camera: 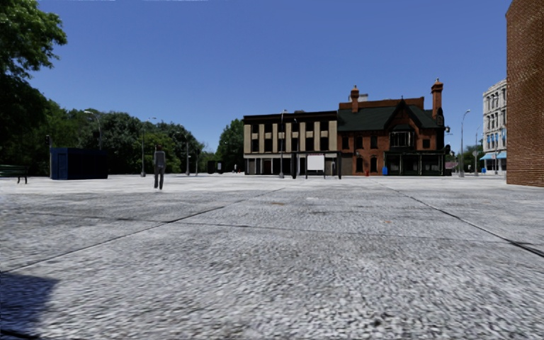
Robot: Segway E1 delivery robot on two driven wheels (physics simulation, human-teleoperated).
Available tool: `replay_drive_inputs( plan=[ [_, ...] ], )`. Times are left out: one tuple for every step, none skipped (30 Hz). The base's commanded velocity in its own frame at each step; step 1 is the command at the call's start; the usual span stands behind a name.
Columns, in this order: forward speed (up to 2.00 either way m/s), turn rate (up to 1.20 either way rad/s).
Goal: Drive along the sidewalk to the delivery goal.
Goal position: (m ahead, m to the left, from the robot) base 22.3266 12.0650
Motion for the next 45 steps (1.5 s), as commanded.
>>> replay_drive_inputs(
  plan=[
    [2.00,0.37],
    [2.00,0.37],
    [2.00,0.37],
    [2.00,0.37],
    [2.00,0.37],
    [2.00,0.37],
    [2.00,0.37],
    [2.00,0.37],
    [2.00,0.37],
    [2.00,0.37],
    [2.00,0.37],
    [2.00,0.37],
    [2.00,0.37],
    [2.00,0.37],
    [2.00,0.37],
    [2.00,0.37],
    [2.00,0.37],
    [2.00,0.37],
    [2.00,0.31],
    [2.00,0.31],
    [2.00,0.00],
    [2.00,0.00],
    [2.00,0.00],
    [2.00,0.00],
    [2.00,0.00],
    [2.00,0.00],
    [2.00,0.00],
    [2.00,0.00],
    [2.00,0.00],
    [2.00,0.00],
    [2.00,0.00],
    [2.00,0.00],
    [2.00,0.00],
    [2.00,0.00],
    [2.00,0.00],
    [2.00,0.00],
    [2.00,0.00],
    [2.00,0.00],
    [2.00,0.00],
    [2.00,0.00],
    [2.00,0.00],
    [2.00,0.00],
    [2.00,0.00],
    [2.00,0.04],
    [2.00,0.15]
  ],
)
